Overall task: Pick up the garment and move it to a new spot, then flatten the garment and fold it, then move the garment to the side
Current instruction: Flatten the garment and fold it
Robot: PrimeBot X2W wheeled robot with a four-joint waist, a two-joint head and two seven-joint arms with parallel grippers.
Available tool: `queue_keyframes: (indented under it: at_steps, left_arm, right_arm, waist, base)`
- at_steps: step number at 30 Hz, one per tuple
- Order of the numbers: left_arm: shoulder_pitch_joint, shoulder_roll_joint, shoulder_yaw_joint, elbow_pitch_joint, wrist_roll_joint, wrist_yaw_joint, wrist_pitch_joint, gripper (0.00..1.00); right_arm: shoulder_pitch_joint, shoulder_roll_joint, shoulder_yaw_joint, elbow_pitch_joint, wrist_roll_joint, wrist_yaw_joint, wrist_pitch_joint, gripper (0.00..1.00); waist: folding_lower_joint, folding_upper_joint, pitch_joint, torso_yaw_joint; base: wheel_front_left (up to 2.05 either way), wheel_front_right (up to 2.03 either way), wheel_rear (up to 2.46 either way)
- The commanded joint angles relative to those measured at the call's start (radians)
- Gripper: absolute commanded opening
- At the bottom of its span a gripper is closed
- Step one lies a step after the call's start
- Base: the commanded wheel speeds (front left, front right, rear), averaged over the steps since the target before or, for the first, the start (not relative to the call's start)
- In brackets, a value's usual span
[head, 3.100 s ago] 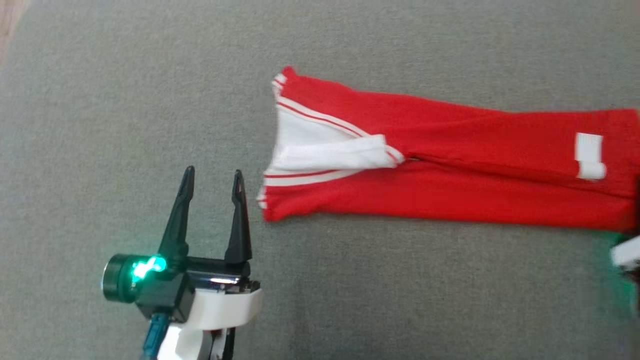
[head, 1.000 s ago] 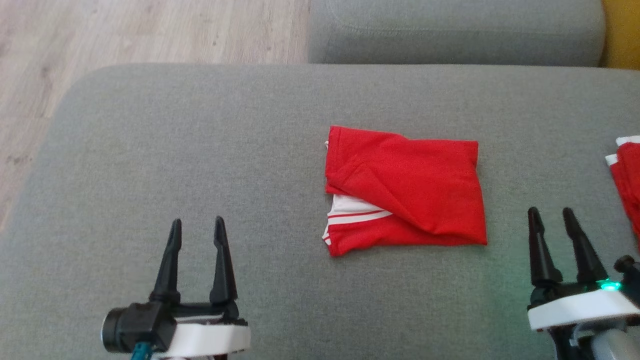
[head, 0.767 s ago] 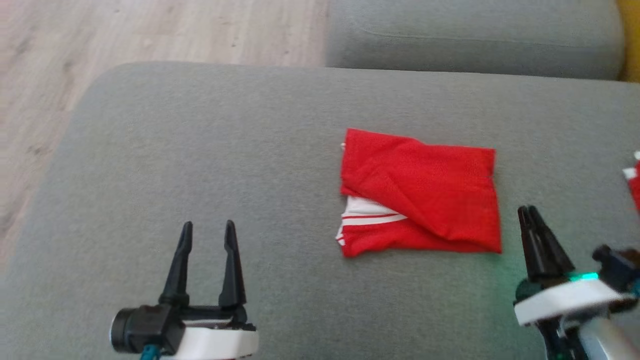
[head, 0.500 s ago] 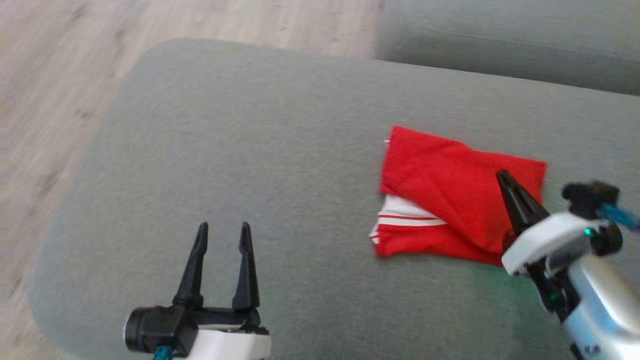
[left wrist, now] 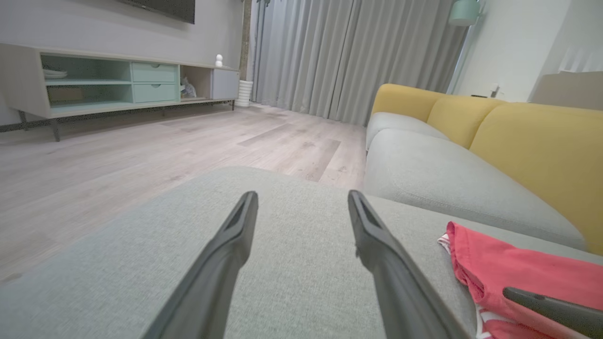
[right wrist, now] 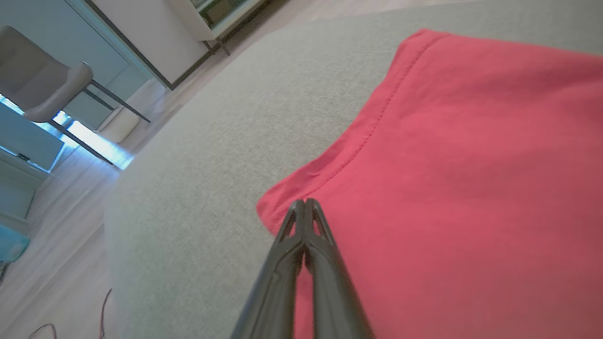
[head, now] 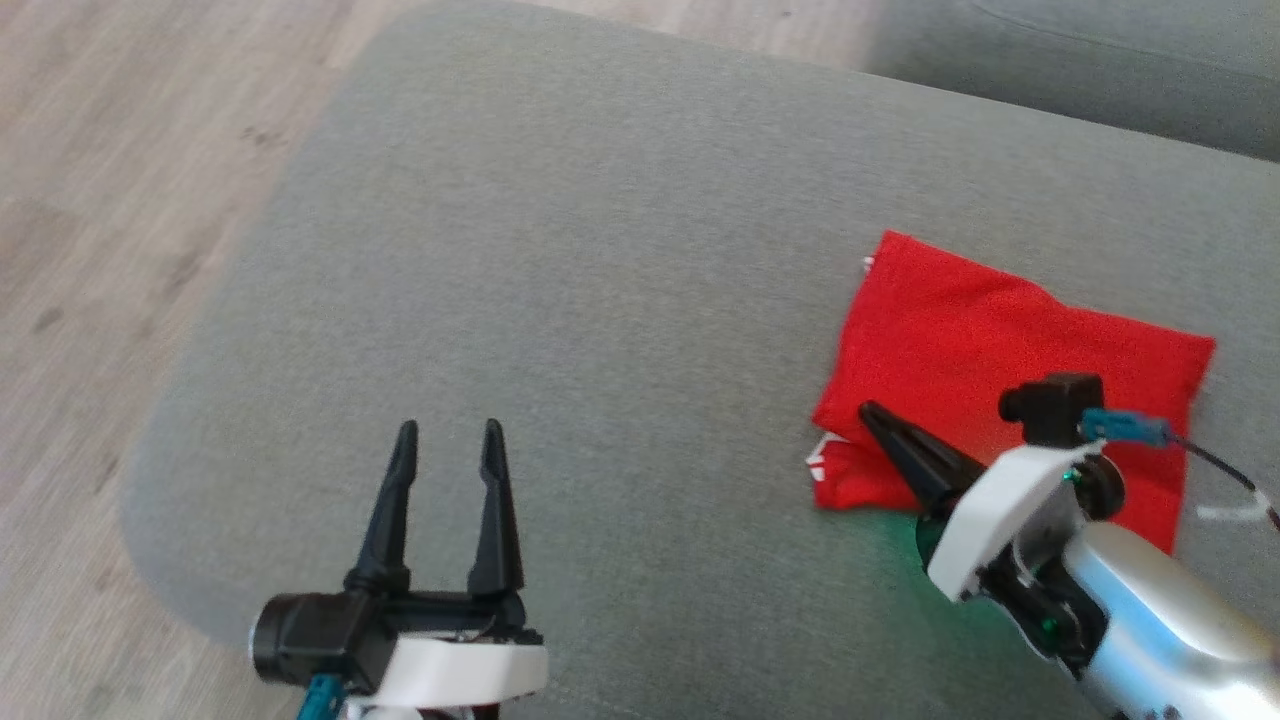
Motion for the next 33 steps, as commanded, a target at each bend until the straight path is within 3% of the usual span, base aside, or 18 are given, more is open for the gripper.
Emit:
queue_keyframes:
  at_steps: [1,2,3,4,9,13,14,17,20,25,33]
  left_arm:
    - [-0.033,-0.002,0.044,-0.038,0.014,0.001,-0.005,1.0]
    - [-0.03,-0.002,0.052,-0.041,0.018,0.001,-0.005,1.0]
    - [-0.028,-0.002,0.059,-0.044,0.022,-0.001,-0.005,1.0]
    - [-0.025,-0.002,0.068,-0.049,0.027,-0.002,-0.005,1.0]
    - [-0.016,-0.002,0.099,-0.057,0.039,-0.02,-0.005,1.0]
    - [-0.001,-0.002,0.131,-0.061,0.05,-0.025,-0.005,1.0]
    - [-0.001,-0.002,0.131,-0.061,0.05,-0.025,-0.005,1.0]
    - [0.019,-0.002,0.153,-0.057,0.064,-0.023,-0.005,1.0]
    - [0.048,-0.002,0.168,-0.055,0.075,-0.02,-0.005,1.0]
    - [0.116,-0.002,0.196,-0.062,0.092,-0.014,-0.005,1.0]
    - [0.159,-0.002,0.213,-0.061,0.111,-0.027,-0.005,1.0]
  right_arm:
    - [0.025,-0.049,0.014,-0.066,0.015,-0.001,-0.046,0.0]
    - [0.031,-0.063,0.014,-0.091,0.013,-0.001,-0.076,0.0]
    - [0.04,-0.077,0.008,-0.109,0.006,-0.001,-0.11,0.35]
    - [0.046,-0.087,0.001,-0.122,-0.009,-0.001,-0.144,1.0]
    - [0.099,-0.084,-0.117,-0.132,-0.146,-0.001,-0.276,1.0]
    - [0.186,0.018,-0.324,-0.203,-0.276,-0.001,-0.287,1.0]
    - [0.186,0.018,-0.324,-0.203,-0.276,-0.001,-0.287,1.0]
    - [0.285,0.098,-0.47,-0.284,-0.415,-0.001,-0.287,1.0]
    - [0.376,0.154,-0.568,-0.336,-0.568,-0.001,-0.287,1.0]
    - [0.502,0.248,-0.669,-0.418,-0.712,-0.001,-0.287,1.0]
    - [0.572,0.317,-0.71,-0.454,-0.788,-0.001,-0.287,1.0]
  waist:
    - [-0.0001,0.0,-0.002,-0.045]
    - [-0.0001,0.0,-0.004,-0.069]
    - [-0.0001,0.0,-0.006,-0.091]
    - [-0.0001,0.0,-0.008,-0.119]
    - [-0.0001,0.0,-0.028,-0.24]
    - [-0.0001,0.0,-0.053,-0.324]
    - [-0.0001,0.0,-0.053,-0.324]
    - [-0.0001,0.0,-0.084,-0.363]
    - [-0.0001,0.0,-0.118,-0.38]
    - [-0.0001,0.0,-0.169,-0.386]
    - [-0.0001,0.0,-0.196,-0.372]
  base:
    - [0.0,0.0,0.0]
    - [0.0,0.0,0.0]
    - [0.0,0.0,0.0]
    - [0.0,0.0,0.0]
    - [0.0,0.0,0.0]
    - [0.0,0.0,0.0]
    - [0.0,0.0,0.0]
    - [0.0,0.0,0.0]
    - [0.0,0.0,0.0]
    - [0.0,0.0,0.0]
    - [0.0,0.0,0.0]
